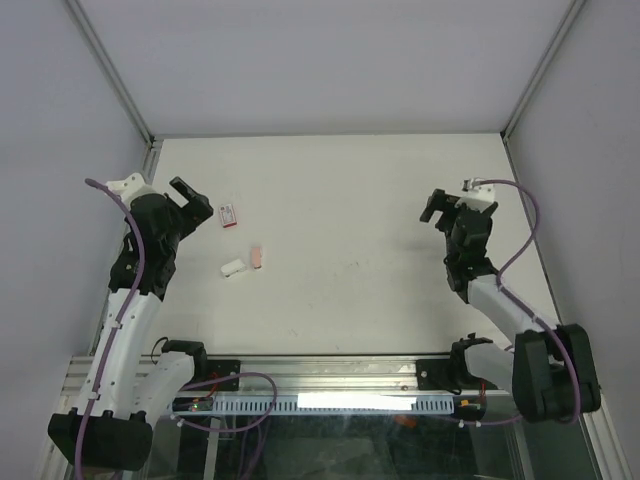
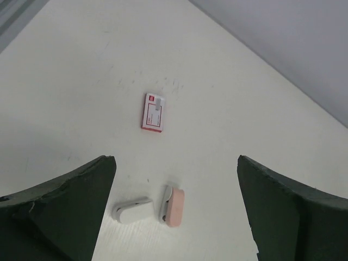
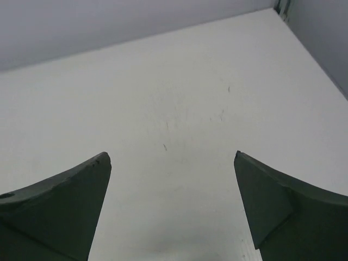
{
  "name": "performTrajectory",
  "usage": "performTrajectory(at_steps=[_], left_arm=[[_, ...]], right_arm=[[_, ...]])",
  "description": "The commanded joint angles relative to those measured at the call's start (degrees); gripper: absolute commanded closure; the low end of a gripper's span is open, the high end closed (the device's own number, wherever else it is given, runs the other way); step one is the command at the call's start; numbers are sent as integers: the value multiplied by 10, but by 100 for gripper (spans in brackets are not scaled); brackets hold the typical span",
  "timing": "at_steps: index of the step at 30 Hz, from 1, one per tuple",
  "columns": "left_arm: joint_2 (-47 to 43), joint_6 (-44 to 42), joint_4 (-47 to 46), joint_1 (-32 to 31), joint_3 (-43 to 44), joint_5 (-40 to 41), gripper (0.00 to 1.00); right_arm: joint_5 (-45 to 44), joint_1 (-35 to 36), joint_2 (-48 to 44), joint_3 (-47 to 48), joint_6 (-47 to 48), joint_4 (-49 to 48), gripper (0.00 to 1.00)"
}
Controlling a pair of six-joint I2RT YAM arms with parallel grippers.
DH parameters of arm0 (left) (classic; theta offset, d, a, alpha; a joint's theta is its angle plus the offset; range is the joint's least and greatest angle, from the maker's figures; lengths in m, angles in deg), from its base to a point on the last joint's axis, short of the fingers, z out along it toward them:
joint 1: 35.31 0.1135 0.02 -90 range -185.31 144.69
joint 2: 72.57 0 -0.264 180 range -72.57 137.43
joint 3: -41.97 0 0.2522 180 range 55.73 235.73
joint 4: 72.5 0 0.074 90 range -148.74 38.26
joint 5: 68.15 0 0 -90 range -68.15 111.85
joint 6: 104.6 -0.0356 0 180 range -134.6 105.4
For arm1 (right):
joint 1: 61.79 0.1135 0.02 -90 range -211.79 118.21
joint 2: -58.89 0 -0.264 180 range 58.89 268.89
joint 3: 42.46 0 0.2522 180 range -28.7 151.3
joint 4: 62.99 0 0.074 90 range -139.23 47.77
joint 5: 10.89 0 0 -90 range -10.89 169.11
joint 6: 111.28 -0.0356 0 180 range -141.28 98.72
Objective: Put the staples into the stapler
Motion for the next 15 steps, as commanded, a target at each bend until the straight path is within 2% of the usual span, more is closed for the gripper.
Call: performTrajectory(at_steps=[1,2,5,11,15], left_arm=[[11,-74,66,-2,51,-71,1],[19,-88,70,-2,54,-76,1],[46,-137,71,-2,54,-108,1],[111,-259,36,-2,30,-249,1],[169,-301,15,-25,12,-295,2]], right_arm=[[-84,-1,-93,58,-165,188,0],[-93,-3,-103,62,-187,216,1],[-34,-14,-127,63,-176,239,1],[74,-18,-156,75,-160,282,1],[122,-17,-173,79,-148,301,0]])
